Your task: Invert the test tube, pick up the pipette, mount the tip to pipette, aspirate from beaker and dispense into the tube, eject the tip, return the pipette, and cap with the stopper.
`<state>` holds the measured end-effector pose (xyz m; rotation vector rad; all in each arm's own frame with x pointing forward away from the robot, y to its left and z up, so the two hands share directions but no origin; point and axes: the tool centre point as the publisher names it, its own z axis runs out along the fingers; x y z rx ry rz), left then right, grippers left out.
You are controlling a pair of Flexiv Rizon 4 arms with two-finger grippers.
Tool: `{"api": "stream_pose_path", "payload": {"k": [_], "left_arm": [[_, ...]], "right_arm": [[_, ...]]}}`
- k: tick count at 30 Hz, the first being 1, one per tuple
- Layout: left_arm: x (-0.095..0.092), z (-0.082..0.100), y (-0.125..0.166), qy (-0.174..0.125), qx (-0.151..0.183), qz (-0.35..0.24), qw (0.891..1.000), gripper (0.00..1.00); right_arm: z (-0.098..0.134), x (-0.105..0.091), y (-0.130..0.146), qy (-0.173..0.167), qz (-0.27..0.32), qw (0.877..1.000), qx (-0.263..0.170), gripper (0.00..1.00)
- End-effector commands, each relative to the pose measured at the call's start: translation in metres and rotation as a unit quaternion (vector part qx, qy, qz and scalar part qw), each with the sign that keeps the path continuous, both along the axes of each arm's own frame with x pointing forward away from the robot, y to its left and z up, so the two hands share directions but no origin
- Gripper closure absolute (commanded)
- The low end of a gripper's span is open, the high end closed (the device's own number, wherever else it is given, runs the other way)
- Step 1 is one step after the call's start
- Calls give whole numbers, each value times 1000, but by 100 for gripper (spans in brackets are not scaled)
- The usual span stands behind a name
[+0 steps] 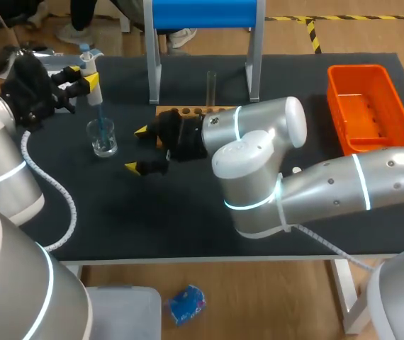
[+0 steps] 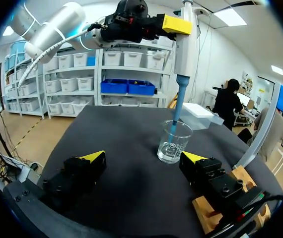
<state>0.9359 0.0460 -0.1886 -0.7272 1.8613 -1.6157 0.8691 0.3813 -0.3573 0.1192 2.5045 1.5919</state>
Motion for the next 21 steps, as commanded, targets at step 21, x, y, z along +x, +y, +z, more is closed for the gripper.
{"api": "stream_pose_path", "payload": {"k": [21], "left_arm": [[9,-18,7,6,-4,2,1000,100]], "right_arm": [[-2,0,1,-1,-1,1000,1,0]]}}
